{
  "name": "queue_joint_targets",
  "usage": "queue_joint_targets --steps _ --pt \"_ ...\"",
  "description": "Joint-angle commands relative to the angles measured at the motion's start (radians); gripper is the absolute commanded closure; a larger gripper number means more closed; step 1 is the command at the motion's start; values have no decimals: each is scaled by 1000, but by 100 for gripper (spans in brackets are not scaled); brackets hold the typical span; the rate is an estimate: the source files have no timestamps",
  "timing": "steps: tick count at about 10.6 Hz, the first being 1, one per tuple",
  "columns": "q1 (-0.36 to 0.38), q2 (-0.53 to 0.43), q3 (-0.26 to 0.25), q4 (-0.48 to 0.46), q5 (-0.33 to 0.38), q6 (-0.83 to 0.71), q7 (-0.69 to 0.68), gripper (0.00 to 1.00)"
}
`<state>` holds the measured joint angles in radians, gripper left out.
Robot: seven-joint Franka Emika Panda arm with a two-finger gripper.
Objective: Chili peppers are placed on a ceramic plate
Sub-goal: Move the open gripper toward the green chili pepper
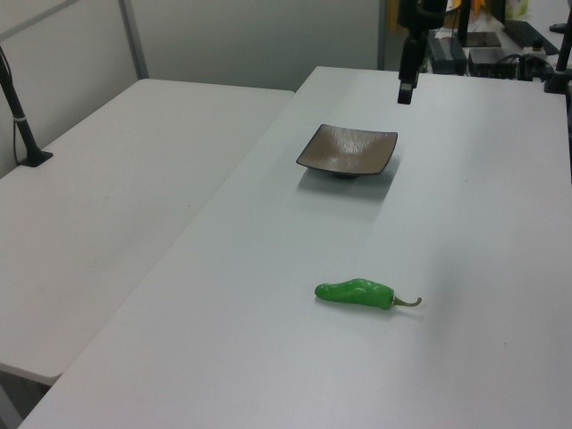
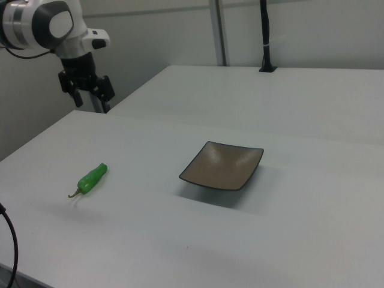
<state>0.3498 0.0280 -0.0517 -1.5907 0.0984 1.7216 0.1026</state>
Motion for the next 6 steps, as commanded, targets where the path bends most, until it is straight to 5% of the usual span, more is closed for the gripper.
queue_joint_targets --steps 1,6 --pt "20 46 79 41 -16 16 109 0" --pt "107 196 141 116 -32 29 241 0"
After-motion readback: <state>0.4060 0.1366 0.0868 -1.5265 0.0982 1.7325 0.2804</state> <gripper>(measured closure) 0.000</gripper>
